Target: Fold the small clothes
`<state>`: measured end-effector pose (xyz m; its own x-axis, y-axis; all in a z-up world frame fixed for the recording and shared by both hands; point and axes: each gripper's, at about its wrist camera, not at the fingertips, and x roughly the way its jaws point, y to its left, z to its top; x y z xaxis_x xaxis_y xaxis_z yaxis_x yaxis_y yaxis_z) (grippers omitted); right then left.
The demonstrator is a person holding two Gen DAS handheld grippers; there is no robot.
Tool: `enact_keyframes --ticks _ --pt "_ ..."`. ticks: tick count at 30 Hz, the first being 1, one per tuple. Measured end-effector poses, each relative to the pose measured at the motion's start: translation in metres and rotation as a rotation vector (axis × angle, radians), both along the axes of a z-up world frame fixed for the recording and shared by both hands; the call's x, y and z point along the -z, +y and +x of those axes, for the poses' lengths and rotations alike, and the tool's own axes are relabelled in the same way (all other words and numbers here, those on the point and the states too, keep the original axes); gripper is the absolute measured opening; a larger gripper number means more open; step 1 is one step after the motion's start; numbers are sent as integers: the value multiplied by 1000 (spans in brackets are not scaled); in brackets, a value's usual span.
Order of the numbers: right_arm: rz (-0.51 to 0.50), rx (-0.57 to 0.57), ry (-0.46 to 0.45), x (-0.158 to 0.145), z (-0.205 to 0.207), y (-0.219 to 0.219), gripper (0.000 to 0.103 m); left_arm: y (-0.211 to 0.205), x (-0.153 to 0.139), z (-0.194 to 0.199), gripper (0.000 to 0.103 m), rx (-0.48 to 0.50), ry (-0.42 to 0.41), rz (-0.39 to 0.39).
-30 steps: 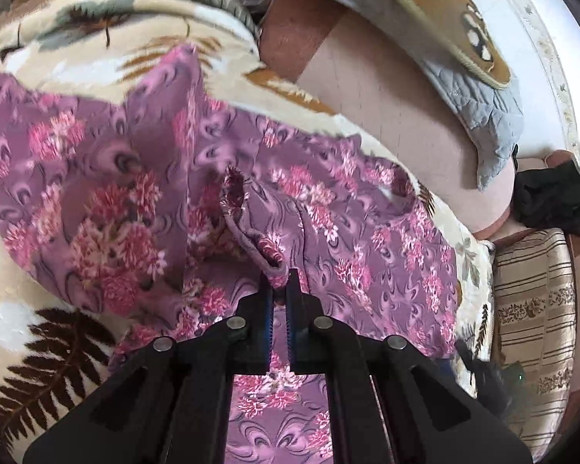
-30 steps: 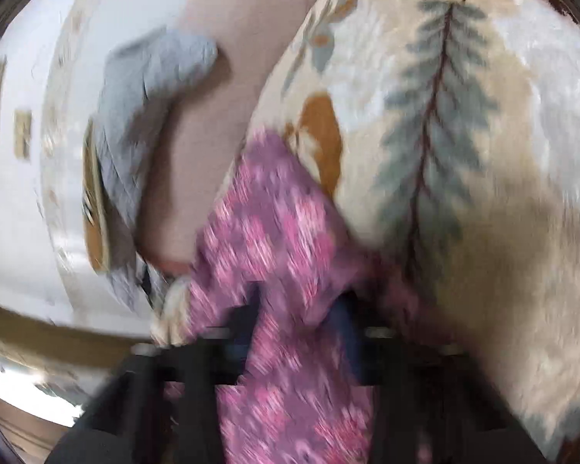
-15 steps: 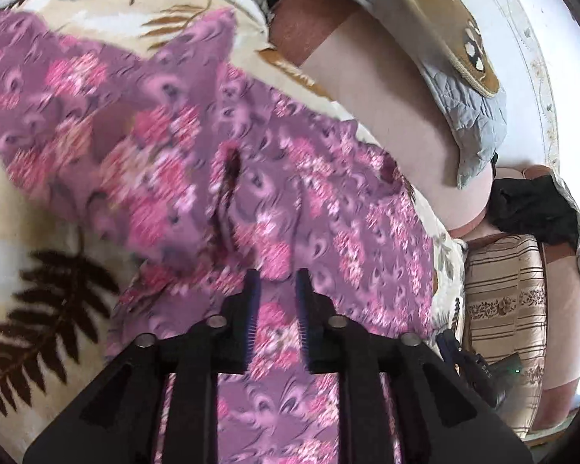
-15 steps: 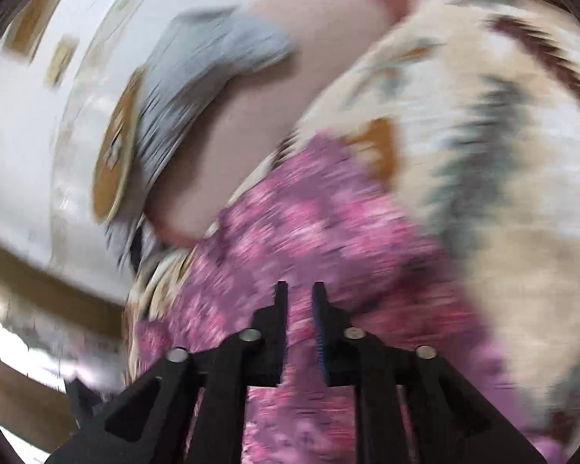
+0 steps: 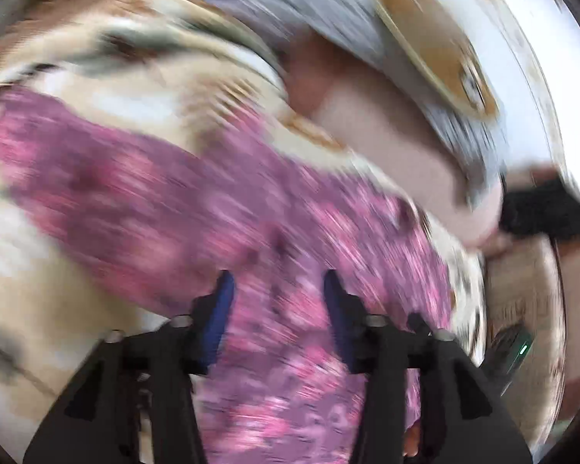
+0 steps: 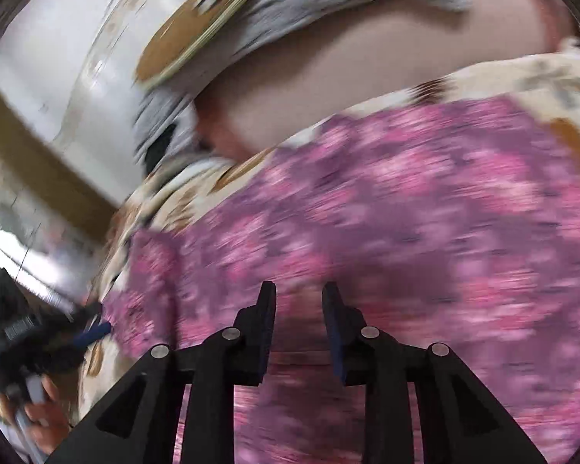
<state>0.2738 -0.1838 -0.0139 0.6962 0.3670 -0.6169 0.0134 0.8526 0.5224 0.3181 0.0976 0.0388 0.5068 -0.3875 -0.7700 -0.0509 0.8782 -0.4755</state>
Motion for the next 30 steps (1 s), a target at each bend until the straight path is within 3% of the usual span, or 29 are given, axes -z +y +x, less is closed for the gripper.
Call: enact_keyframes --ticks 4,6,8,13,18,19,20,23,30 --pt "12 -131 70 30 17 51 32 104 7 16 52 -219 52 27" --pt "-105 -106 -46 36 5 69 35 145 24 20 52 -304 118 -16" --pt "-147 -103 -57 35 4 76 38 178 45 21 52 -377 172 -70" --pt "-124 -108 -57 38 7 79 39 190 75 35 52 -412 206 -157" --pt "-130 -106 -57 37 7 77 39 191 76 54 58 -479 153 -150" --pt "-130 -107 -57 36 4 74 39 197 75 53 44 -502 145 -164" --pt "-130 -107 -57 36 4 75 39 202 76 54 7 -512 141 -172" --pt "-127 -107 -57 37 4 76 39 219 72 49 2 -520 142 -197" --pt "-142 -110 -49 34 5 78 40 245 27 26 2 -595 33 -46"
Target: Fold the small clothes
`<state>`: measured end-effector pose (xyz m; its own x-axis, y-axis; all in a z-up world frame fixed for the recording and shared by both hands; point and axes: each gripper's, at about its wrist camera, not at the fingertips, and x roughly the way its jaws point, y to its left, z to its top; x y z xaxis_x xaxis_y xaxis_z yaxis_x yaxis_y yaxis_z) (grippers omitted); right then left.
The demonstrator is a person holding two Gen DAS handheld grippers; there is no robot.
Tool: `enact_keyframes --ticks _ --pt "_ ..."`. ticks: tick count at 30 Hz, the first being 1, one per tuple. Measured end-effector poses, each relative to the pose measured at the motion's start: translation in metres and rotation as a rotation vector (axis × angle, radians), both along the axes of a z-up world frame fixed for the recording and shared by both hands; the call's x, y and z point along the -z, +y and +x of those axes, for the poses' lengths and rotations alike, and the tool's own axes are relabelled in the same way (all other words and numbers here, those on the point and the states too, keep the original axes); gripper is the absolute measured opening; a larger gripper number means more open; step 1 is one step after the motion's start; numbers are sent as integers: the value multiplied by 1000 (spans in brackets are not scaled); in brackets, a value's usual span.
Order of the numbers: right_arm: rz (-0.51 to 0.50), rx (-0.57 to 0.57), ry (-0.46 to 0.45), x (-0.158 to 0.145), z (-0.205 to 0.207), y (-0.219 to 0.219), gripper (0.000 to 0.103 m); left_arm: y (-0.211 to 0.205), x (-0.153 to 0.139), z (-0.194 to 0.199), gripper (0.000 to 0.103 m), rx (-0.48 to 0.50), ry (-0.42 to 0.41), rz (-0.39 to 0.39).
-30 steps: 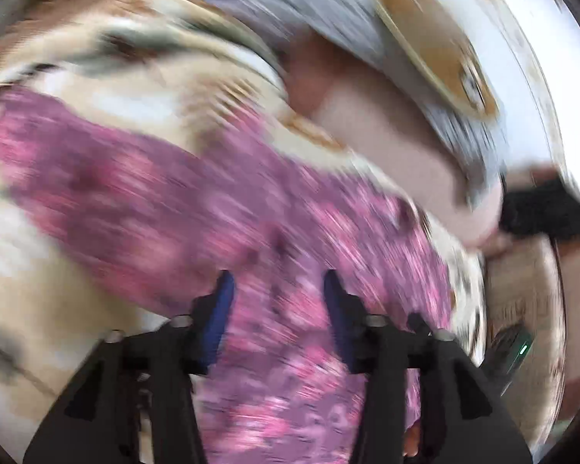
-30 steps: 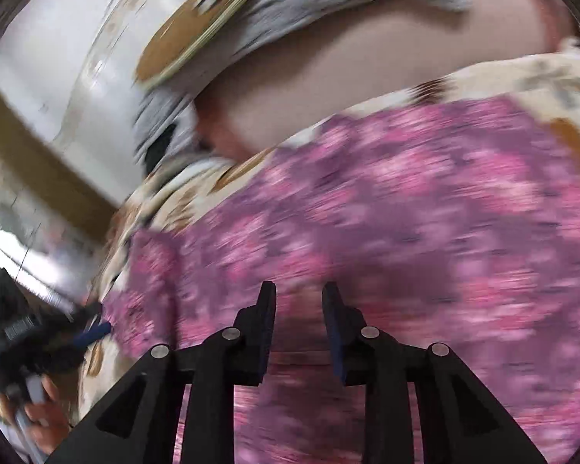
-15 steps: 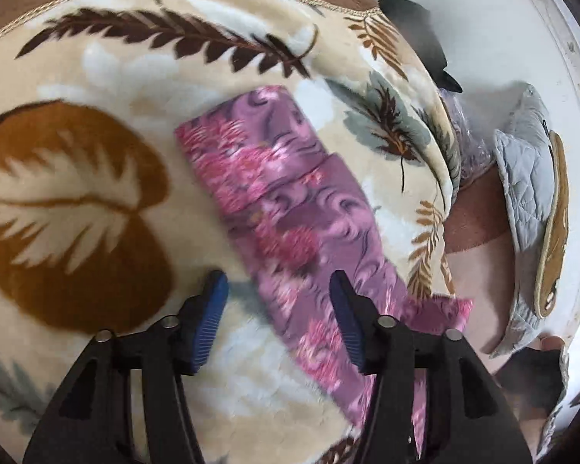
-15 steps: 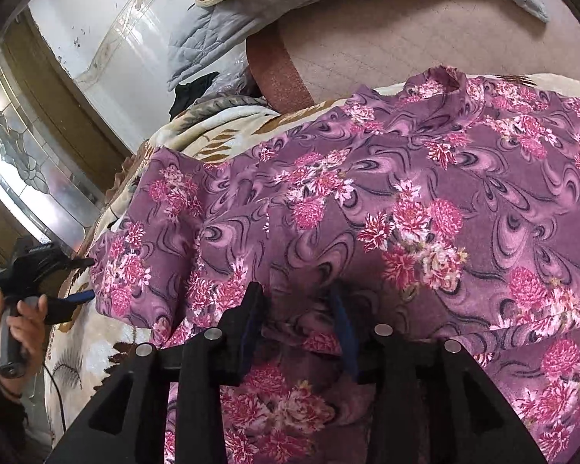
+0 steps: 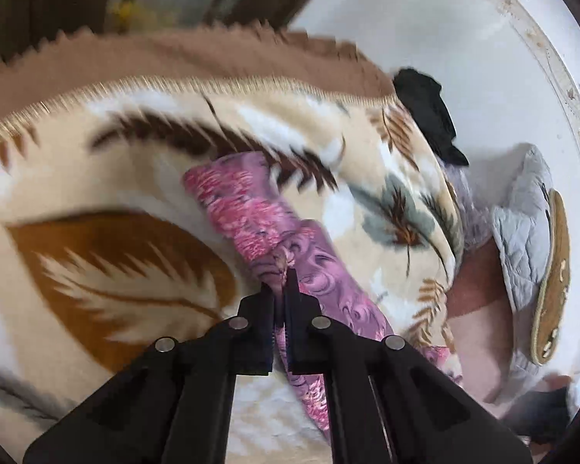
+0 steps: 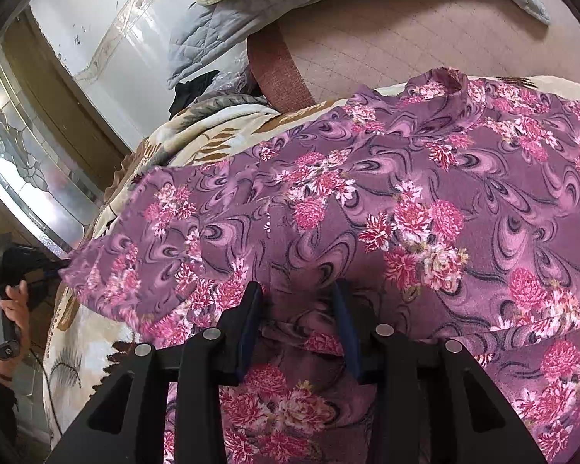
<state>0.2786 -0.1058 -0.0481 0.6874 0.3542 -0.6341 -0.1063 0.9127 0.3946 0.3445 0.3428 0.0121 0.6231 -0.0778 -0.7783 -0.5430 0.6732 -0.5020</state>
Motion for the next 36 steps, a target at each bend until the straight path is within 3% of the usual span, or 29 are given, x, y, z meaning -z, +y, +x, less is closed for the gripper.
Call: enact_keyframes --ticks 7,13,19,24,30,34,36 --pt "-96 -41 54 -17 -2 9 49 -19 -50 -10 2 36 -70 137" --pt "-36 -8 78 -20 -26 -22 51 -81 -86 -11 2 170 -151 228" --pt "-26 36 71 -21 -50 -67 52 -169 -96 -3 2 335 -179 266" --pt "63 101 81 -21 -63 -111 55 -260 -87 5 2 482 -159 259" --pt "173 161 91 -22 -78 -157 56 -375 -58 6 2 662 -106 302" --pt "194 195 91 -21 -86 -180 57 -440 -31 2 2 778 -38 317" --pt "200 214 97 -19 -88 -190 57 -466 -12 -2 7 833 19 345"
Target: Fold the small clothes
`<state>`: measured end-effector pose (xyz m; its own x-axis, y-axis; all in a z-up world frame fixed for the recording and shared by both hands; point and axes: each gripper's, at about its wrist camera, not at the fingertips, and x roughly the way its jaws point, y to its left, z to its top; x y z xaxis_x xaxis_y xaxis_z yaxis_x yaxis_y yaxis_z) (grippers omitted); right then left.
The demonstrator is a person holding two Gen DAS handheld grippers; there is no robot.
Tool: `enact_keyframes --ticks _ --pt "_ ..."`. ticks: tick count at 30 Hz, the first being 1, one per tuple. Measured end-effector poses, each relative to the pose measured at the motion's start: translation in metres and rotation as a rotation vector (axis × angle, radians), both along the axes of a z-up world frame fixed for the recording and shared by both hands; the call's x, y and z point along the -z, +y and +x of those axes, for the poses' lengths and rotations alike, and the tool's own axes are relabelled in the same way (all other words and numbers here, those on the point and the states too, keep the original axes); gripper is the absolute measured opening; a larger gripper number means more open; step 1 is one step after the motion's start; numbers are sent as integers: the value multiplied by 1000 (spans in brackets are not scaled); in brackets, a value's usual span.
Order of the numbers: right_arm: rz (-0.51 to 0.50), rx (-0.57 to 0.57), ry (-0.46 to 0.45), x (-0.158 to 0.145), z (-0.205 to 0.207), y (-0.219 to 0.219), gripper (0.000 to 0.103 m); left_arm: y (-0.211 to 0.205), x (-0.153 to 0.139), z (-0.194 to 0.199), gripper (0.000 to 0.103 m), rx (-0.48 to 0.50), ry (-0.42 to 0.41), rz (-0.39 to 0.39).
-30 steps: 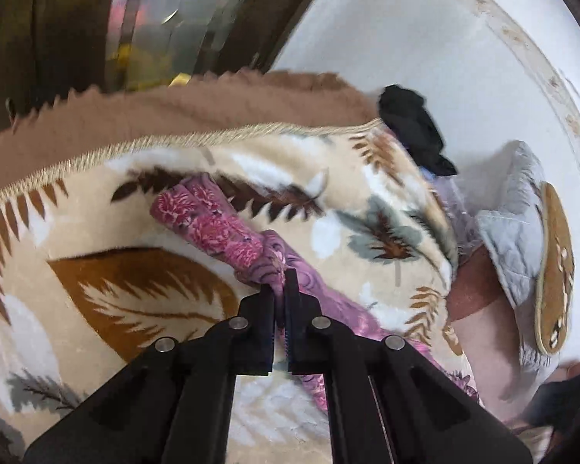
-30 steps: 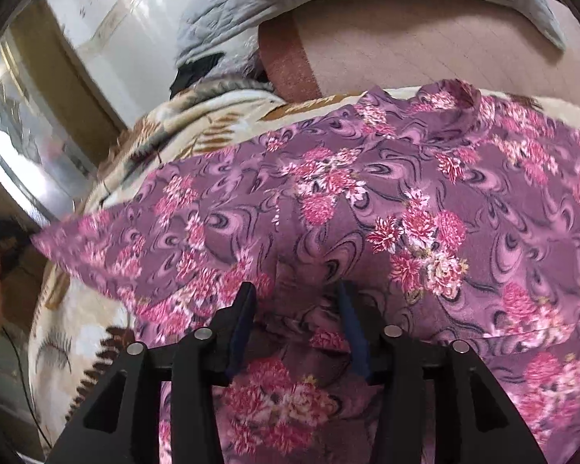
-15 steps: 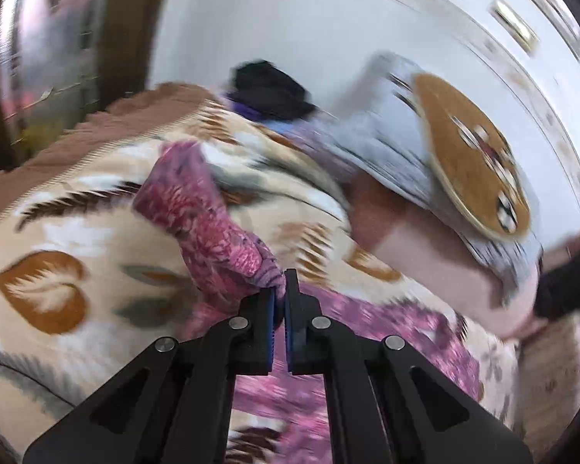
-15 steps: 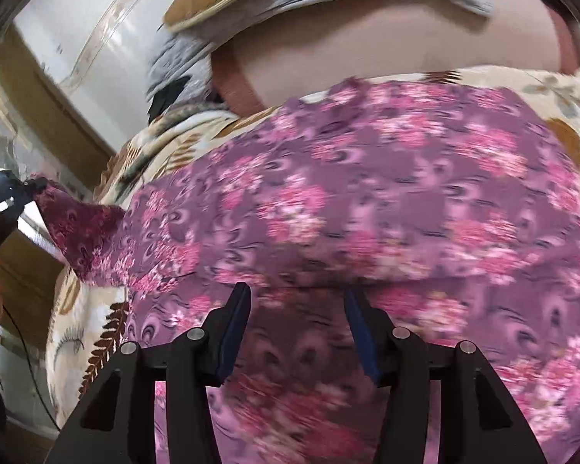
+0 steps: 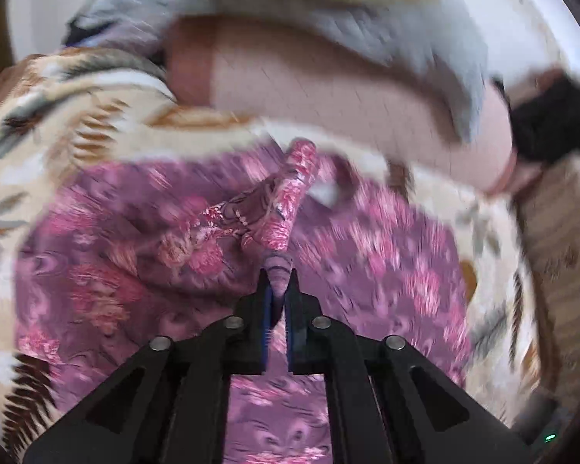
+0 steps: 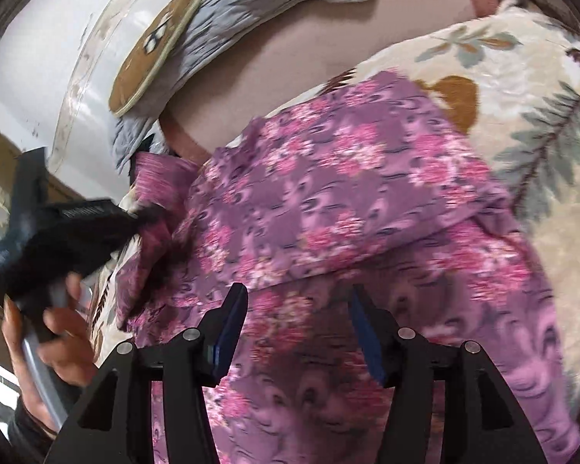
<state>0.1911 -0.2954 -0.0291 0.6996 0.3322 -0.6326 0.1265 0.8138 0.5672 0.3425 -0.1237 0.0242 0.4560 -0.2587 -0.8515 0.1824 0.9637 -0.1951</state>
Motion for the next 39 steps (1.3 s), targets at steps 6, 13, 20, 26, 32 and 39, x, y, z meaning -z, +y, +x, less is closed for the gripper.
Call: enact_keyframes --ticks 6,13,20,26,32,39 --pt "21 46 11 4 -1 -17 57 -22 22 -24 32 116 107 13" --pt "-36 -63 -76 -26 30 23 68 103 7 -58 59 -99 76 -259" --pt "-27 -97 4 -15 97 78 70 178 49 -62 59 -263 210 -381" --pt "73 -3 29 -1 121 90 7 181 59 -65 58 -277 211 -410" --pt "45 -9 -137 -38 94 64 6 192 63 -63 58 -300 219 -462" --pt "5 139 -128 -39 59 -18 6 189 62 -62 58 -321 214 -459"
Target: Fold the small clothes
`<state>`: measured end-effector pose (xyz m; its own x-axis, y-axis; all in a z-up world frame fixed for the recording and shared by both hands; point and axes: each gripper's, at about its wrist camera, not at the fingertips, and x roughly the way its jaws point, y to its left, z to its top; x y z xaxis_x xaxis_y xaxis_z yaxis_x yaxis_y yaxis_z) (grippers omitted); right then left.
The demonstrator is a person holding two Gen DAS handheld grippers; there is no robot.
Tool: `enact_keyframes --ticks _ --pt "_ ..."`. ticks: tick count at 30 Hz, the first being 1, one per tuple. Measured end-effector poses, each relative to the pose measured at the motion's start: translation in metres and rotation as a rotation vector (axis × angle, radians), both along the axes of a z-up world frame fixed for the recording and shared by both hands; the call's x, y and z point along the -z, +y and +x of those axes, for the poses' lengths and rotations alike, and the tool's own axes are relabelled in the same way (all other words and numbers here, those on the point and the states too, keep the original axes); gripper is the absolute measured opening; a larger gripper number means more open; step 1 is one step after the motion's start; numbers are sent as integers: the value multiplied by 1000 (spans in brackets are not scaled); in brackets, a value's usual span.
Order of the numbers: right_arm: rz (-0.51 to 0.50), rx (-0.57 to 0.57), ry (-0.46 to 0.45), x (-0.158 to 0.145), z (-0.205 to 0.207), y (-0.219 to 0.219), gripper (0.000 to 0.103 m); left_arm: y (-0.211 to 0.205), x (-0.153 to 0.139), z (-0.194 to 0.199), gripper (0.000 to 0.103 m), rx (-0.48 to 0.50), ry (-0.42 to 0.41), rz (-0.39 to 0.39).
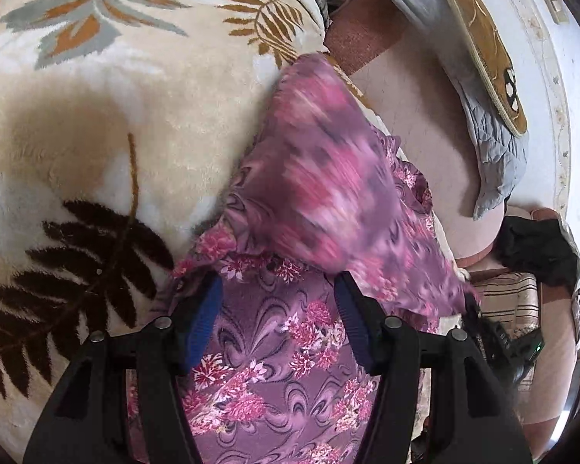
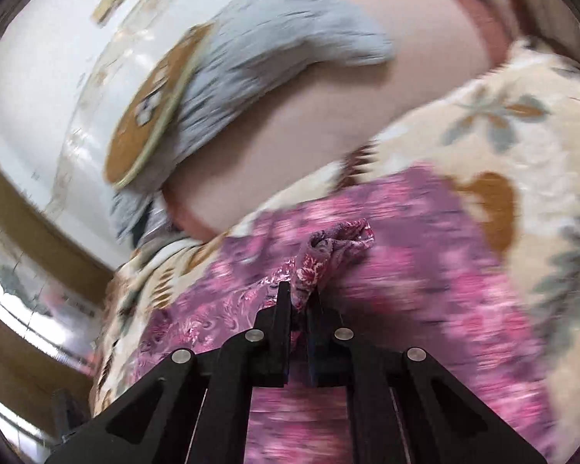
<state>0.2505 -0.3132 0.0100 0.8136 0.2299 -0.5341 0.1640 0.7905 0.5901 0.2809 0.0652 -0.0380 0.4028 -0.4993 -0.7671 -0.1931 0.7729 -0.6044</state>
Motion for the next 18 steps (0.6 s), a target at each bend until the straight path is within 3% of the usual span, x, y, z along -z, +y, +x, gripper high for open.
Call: enact_keyframes --ticks 4,5,7,10,12,15,16,18 --pt "10 44 74 20 -12 -29 7 -3 0 2 58 -1 4 16" --pt "51 34 101 29 -13 -35 13 -8 -1 6 58 -3 6 17" --pt "88 51 112 33 -19 -48 16 -9 -1 7 58 -3 8 22" --pt "156 94 89 37 -16 -57 37 -12 -2 10 58 -9 12 31" --pt "170 72 104 36 -3 -58 7 -15 -4 13 58 -6 12 42" --pt "95 94 -37 6 -13 -58 6 -15 -3 15 58 4 14 48" --pt "101 110 -43 4 -14 -61 6 -14 -2 15 58 8 12 48" --pt "83 129 60 16 -8 -67 7 -15 0 16 58 15 6 52"
